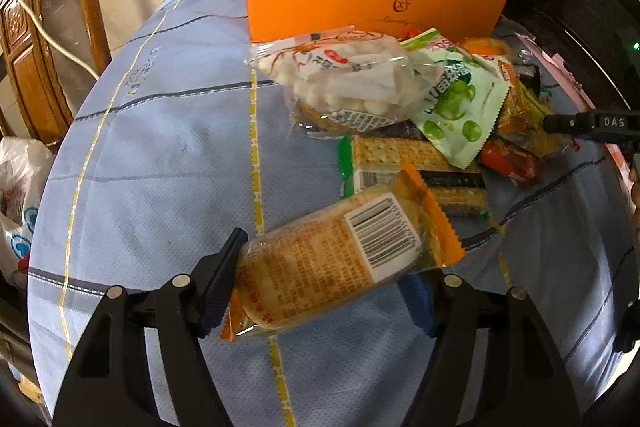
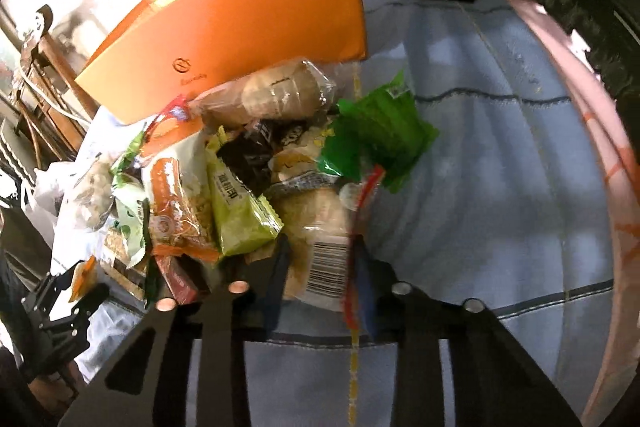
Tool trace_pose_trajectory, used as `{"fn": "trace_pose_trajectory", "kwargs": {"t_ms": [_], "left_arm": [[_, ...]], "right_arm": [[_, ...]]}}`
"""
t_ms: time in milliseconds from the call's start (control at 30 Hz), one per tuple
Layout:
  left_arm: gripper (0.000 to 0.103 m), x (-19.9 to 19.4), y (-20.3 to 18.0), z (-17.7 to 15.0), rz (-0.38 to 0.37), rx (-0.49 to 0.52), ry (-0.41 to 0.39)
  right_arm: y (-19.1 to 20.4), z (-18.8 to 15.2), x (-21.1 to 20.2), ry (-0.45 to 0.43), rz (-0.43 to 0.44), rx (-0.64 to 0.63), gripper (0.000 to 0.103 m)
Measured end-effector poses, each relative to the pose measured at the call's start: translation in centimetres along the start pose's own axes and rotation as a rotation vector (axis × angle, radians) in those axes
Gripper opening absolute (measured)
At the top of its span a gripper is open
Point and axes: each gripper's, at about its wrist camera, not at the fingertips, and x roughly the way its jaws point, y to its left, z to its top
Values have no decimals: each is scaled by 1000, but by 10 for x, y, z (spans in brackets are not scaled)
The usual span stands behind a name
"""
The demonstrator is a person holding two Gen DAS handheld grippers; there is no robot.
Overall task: Organize snacks
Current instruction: 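Grasp the orange-wrapped bread packet with the left tool while the right tool grasps the red-edged packet, then lift both held packets and carry them above the orange box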
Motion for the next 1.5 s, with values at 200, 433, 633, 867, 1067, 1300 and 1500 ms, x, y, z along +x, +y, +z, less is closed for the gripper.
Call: {"fn": "trace_pose_trajectory", "kwargs": {"t_ms": [200, 433, 633, 867, 1067, 1300, 1500], "left_arm": [[69, -10, 3, 1, -29, -12, -30], [69, -23, 5, 4, -48, -15, -60], [69, -11, 9, 2, -30, -1, 1], [82, 2, 5, -5, -20, 22, 4], [88, 7, 15, 2, -75, -78, 20], [72, -5, 31, 2, -141, -108, 10], [70, -30, 23, 5, -316, -100, -31]], "right_arm": [[13, -7, -24, -55, 23, -51, 18], [8, -15, -49, -50, 155, 33, 12], [15, -26, -65, -16, 200, 2, 10], [-4, -35, -20, 79, 127, 57, 23], [-12, -39, 0, 106, 189, 155, 59], [3, -35, -29, 52, 226, 87, 19], [12, -33, -43, 29, 215, 36, 15]]}}
